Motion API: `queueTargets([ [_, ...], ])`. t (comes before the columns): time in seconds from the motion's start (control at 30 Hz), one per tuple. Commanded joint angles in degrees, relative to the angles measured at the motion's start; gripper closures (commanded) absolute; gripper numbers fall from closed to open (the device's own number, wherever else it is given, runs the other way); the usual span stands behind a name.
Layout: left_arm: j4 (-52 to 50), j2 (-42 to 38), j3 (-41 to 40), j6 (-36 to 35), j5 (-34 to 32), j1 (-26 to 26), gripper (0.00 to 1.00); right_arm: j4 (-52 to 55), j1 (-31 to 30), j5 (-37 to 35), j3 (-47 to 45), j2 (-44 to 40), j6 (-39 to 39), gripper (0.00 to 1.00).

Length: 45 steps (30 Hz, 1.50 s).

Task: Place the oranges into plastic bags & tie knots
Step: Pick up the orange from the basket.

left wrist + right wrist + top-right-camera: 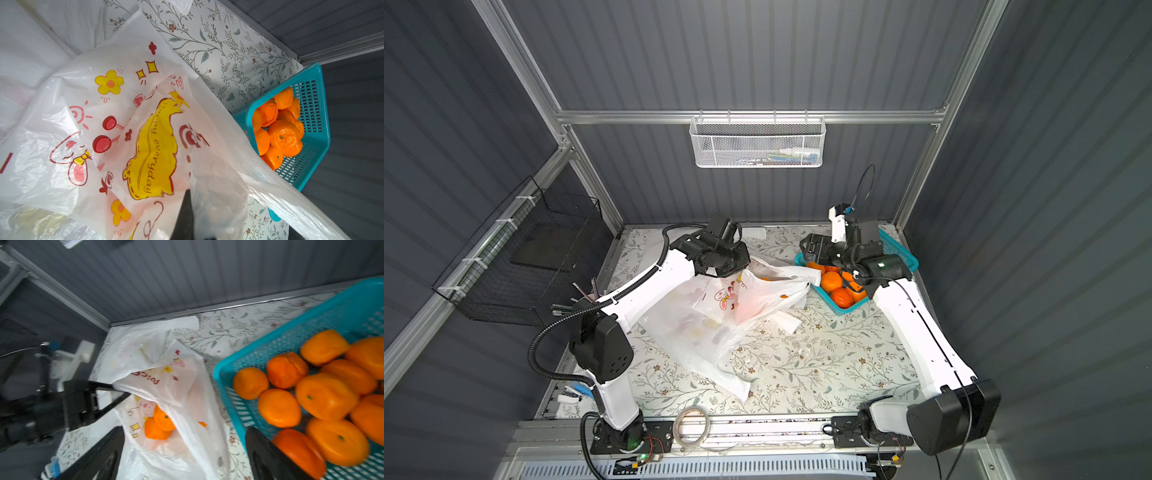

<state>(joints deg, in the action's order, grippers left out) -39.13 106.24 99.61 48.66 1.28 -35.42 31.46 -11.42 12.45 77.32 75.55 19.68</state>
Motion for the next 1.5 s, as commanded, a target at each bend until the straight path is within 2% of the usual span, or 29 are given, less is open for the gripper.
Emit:
queueTargets([
  [0.0, 0.02, -0.55, -0.08, 0.31, 0.04, 0.35, 0.95, 4.33, 5.83, -0.18, -1.97, 3.44, -3.77, 0.06],
  [0.1, 0.11, -0.69, -0.16, 0.12, 0.04, 0.35, 0.95, 4.63, 10.58, -1.53, -1.78, 8.1, -5.77, 0.05],
  [0.3, 0.54, -1.18, -0.56, -0.06, -0.31, 0.34, 0.96, 5.47, 15.97, -2.94, 1.81, 19.94, -7.28, 0.04],
  [0.5, 0.38, -1.4, -0.47, -0.41, -0.4, 0.35, 0.97, 4.25, 17.12, -5.14, 5.21, 27.55, -7.57, 0.05],
  [0.8, 0.02, -2.33, -0.83, -0.74, -0.92, 0.35, 0.96, 3.29, 17.65, -4.25, 10.02, 35.08, -7.28, 0.12],
  [1.07, 0.09, -2.97, -1.58, -0.68, -1.19, 0.35, 0.97, 3.26, 17.65, -2.63, 12.07, 38.14, -7.35, 0.22],
  [1.2, 0.07, -3.12, -1.94, -0.72, -1.23, 0.35, 0.96, 3.24, 17.64, -0.79, 11.6, 37.85, -7.38, 0.31],
  [1.3, 0.09, -3.29, -2.07, -0.69, -1.28, 0.35, 0.96, 2.39, 17.65, -0.71, 9.81, 34.64, -6.86, 0.35],
  [1.47, 0.2, -3.13, -2.02, -0.82, -1.45, 0.35, 0.96, 1.4, 17.57, 1.34, 5.67, 25.38, -6.02, 0.35],
])
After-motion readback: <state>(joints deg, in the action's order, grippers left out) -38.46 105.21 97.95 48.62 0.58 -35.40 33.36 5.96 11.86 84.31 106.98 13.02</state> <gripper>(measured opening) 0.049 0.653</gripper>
